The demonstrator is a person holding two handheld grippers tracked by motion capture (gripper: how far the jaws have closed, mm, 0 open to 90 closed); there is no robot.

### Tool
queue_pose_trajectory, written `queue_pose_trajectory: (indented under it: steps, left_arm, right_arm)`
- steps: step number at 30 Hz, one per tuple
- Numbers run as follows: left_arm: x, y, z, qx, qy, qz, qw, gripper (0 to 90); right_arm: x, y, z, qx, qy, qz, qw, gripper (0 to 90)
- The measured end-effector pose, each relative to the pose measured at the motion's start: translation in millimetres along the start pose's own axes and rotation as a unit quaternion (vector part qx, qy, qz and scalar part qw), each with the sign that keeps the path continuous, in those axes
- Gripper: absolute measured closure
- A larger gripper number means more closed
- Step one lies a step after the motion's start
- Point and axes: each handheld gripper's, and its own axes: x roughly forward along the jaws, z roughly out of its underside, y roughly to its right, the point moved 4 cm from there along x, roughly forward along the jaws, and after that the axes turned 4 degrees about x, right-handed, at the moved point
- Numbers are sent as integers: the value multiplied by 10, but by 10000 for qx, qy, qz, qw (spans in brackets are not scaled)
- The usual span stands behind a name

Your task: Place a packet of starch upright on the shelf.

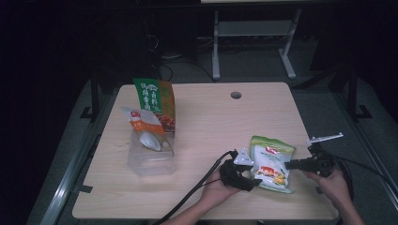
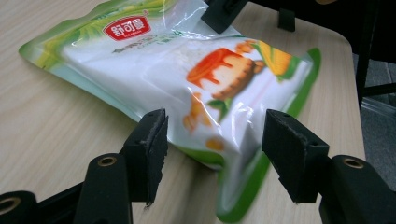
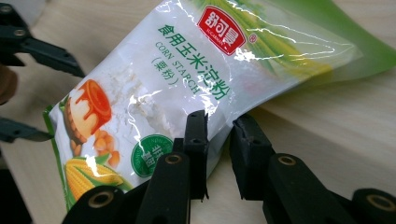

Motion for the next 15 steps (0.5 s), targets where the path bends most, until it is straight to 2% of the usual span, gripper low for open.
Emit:
queue_pose_trajectory:
  steps: [3, 4, 6, 7, 10, 15]
  left_arm:
    - [-34, -19, 49, -98, 24, 24, 9999, 412]
    - [-54, -34, 66, -103, 5, 65, 9999, 437]
    - [-58, -38, 69, -176, 16, 88, 9998, 450]
    - [-58, -38, 69, -176, 16, 88, 9998, 453]
    - [-56, -43, 65, -134, -30, 90, 9999, 459]
    - [-47, -64, 64, -205, -32, 91, 9997, 458]
  right_arm:
    - [32, -45, 13, -15, -45, -89, 9999, 724]
    - [50, -33, 13, -52, -113, -132, 9998, 626]
    - [62, 5, 6, 31, -134, -151, 9998, 518]
    - [62, 5, 6, 31, -134, -151, 9998, 518]
    - [82, 126, -70, 274, 11, -68, 9996, 401]
    - [119, 210, -145, 418, 152, -129, 9989, 399]
